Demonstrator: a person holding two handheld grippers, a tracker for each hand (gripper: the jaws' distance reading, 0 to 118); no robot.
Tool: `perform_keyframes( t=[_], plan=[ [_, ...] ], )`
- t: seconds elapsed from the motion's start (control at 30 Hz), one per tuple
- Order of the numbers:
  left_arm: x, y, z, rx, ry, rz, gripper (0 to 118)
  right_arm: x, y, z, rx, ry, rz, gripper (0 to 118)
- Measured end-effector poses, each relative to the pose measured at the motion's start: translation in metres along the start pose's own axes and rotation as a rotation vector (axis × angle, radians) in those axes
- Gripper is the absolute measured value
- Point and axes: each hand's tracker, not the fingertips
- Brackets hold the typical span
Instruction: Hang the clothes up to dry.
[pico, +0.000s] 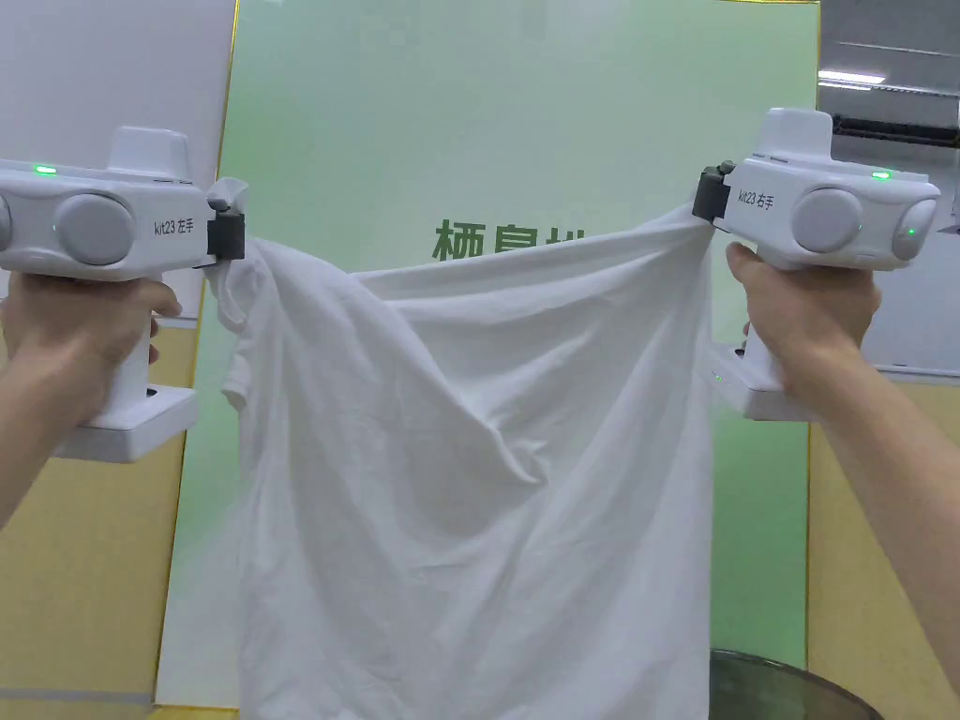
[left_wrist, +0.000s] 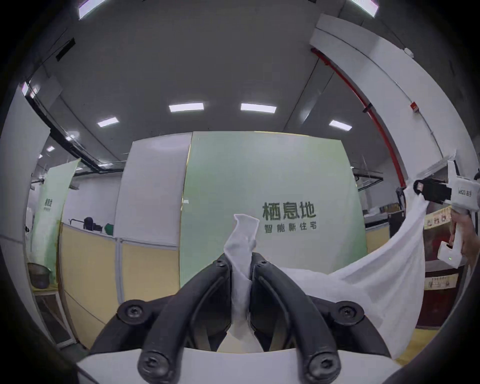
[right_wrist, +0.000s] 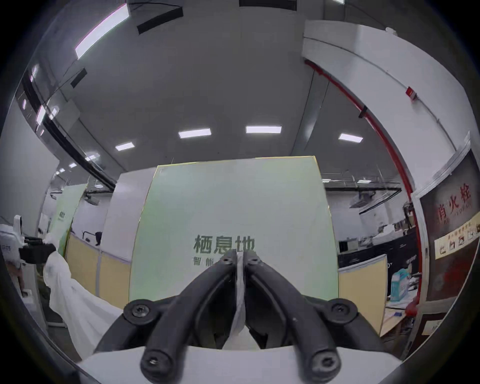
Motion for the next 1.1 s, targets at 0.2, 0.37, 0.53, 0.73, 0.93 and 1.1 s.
perform_keyframes(
  t=[0.2,0.37,0.53,0.73,0.93,1.1],
  plan=[
    [0.001,0.001,0.011,0.042,0.003,0.032,8,0.0,0.011,0.024,0.028,-0.016,0.026,2],
    [0.008,-0.003,0.024,0.061,-0.016,0.035,8,-0.002,0.014,0.035,0.03,-0.013,0.032,2],
    [0.008,-0.009,0.034,0.061,-0.039,0.087,8,-0.005,0.007,0.038,0.021,-0.016,0.047,2],
    [0.001,-0.028,0.04,0.064,-0.029,0.12,8,-0.007,-0.014,0.03,-0.004,-0.012,0.056,2],
    [-0.01,-0.036,-0.012,0.018,0.005,0.09,7,-0.015,-0.034,-0.026,-0.047,-0.033,0.05,2],
    [-0.014,-0.031,-0.079,0.032,0.053,0.05,7,-0.026,-0.039,-0.099,-0.067,-0.062,0.085,2]
  ],
)
